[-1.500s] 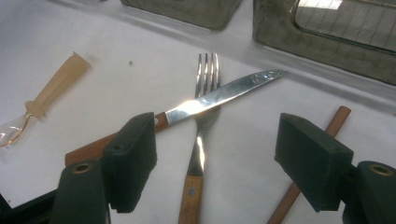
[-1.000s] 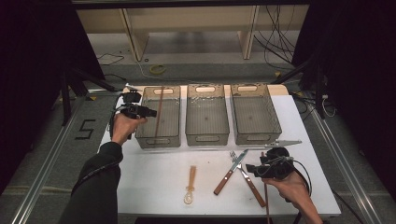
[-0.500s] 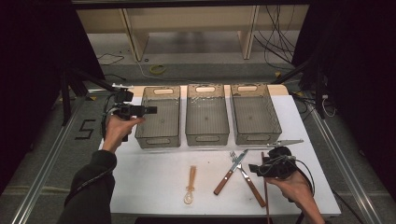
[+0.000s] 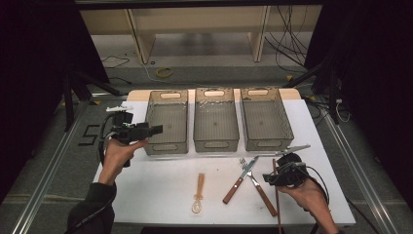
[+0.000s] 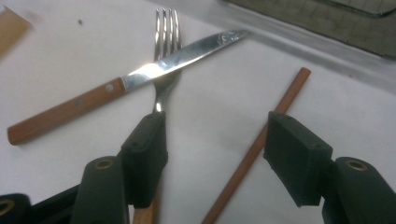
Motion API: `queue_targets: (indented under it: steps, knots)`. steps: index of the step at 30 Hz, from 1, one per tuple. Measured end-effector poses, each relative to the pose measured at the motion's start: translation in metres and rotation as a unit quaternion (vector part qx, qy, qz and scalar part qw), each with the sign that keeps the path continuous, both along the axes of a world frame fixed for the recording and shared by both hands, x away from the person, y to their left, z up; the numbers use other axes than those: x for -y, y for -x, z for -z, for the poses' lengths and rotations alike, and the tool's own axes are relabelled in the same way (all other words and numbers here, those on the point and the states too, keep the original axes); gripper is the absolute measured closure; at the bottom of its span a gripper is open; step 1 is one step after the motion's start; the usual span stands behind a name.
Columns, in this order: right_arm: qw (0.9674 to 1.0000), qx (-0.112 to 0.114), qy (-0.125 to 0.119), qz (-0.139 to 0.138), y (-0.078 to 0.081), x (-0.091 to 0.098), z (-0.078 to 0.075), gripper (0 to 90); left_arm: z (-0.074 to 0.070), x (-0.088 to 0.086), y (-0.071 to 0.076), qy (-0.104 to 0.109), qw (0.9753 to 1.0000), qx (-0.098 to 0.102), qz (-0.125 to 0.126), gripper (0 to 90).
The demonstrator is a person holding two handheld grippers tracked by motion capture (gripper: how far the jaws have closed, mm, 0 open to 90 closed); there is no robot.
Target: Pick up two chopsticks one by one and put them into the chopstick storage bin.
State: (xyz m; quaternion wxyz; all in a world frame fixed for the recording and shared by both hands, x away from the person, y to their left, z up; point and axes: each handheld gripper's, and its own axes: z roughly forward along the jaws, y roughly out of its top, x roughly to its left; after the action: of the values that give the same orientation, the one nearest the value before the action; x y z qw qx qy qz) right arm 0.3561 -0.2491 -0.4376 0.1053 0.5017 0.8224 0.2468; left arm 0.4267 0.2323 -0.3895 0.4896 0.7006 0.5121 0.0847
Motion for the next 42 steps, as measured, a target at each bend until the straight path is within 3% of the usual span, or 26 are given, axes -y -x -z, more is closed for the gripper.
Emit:
queue_targets:
  steps: [5,14,24,37,42]
  knots:
    - [0.9997,-0.021,0.016,-0.001,0.0,0.003,0.004,45.2,0.015,0.001,0.016,-0.003,0.9999,-0.007,0.01,23.5]
    - [0.9973,-0.057,0.047,-0.007,0.003,0.003,0.011,50.9,0.037,0.007,0.035,-0.027,0.9993,-0.017,0.02,21.6]
    - [0.9931,-0.088,0.076,-0.014,0.008,0.003,0.018,56.1,0.042,0.021,0.054,-0.028,0.9986,0.007,0.044,20.0]
    - [0.9885,-0.094,0.114,-0.03,0.01,0.0,0.019,67.5,0.055,0.02,0.06,-0.035,0.9984,-0.004,0.045,19.8]
    - [0.9878,-0.099,0.116,-0.034,0.008,0.002,0.018,74.0,0.057,0.021,0.061,-0.037,0.9982,-0.004,0.047,20.0]
